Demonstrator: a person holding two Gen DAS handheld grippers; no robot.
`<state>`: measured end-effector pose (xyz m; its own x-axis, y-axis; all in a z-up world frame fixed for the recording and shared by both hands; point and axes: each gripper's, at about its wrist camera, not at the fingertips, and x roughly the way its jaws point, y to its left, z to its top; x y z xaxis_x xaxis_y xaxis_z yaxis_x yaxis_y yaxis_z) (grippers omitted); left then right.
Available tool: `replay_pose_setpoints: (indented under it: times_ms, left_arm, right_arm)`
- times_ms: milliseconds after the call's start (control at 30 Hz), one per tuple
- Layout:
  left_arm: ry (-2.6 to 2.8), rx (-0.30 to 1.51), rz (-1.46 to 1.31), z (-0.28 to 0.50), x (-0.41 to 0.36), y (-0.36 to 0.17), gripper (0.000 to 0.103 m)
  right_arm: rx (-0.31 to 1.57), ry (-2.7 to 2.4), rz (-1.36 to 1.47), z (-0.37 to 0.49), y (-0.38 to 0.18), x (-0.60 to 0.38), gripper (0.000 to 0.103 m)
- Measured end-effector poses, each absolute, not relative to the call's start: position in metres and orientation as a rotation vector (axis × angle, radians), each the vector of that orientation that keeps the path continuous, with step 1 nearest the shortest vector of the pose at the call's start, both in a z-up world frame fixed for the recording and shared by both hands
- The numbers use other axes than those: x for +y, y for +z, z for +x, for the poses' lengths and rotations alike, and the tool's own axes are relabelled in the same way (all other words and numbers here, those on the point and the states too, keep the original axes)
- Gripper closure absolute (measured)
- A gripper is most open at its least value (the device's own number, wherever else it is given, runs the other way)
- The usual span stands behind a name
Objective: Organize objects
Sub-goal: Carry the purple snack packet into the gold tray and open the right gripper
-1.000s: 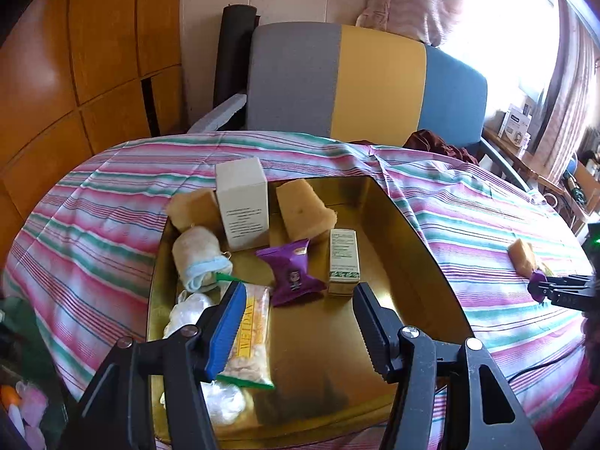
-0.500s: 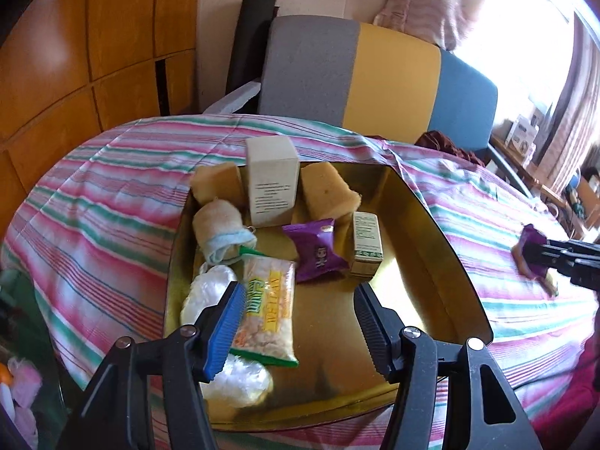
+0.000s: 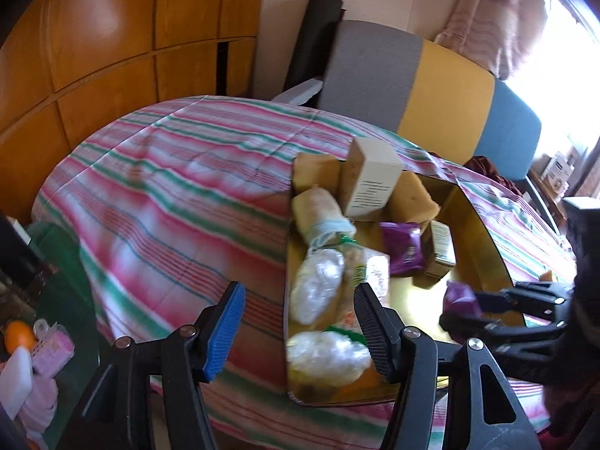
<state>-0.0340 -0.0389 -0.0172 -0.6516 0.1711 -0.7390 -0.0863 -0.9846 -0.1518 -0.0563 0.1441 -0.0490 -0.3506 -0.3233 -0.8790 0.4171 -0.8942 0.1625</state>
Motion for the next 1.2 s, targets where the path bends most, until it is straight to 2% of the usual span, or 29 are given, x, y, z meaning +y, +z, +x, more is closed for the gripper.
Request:
replay_pose_setpoints:
  times_ms: [100, 300, 467, 867, 1200]
  left_arm:
    - [2.736, -0.180, -1.244, -0.034, -0.047, -0.019, 0.039]
    - [2.732, -0.202, -1.245, -0.036, -0.051, -0.020, 0.037]
    - [2.740, -0.198, -1.235, -0.035, -0.050, -0.018, 0.032]
    - [2.742, -0.131, -1.171, -0.029, -0.033, -0.003, 0.030]
    - [2.696, -0.012, -1.117, -0.020, 0.004, 0.007, 0.030]
  right_arm:
    - [0.180, -2.227, 1.470, -0.057, -0.058, 0.129, 0.066]
    - [0.180, -2.146, 1.523, -0.058, -0.072, 0.118, 0.064]
    - [0.098, -2.144, 1.530, -0.056, -0.075, 0.124, 0.058]
    - [-0.086, -2.279, 1.412, -0.033, -0.044, 0.163, 0.057]
    - [-0.162, -2.459, 1.366, -0.017, -0.019, 0.216, 0.057]
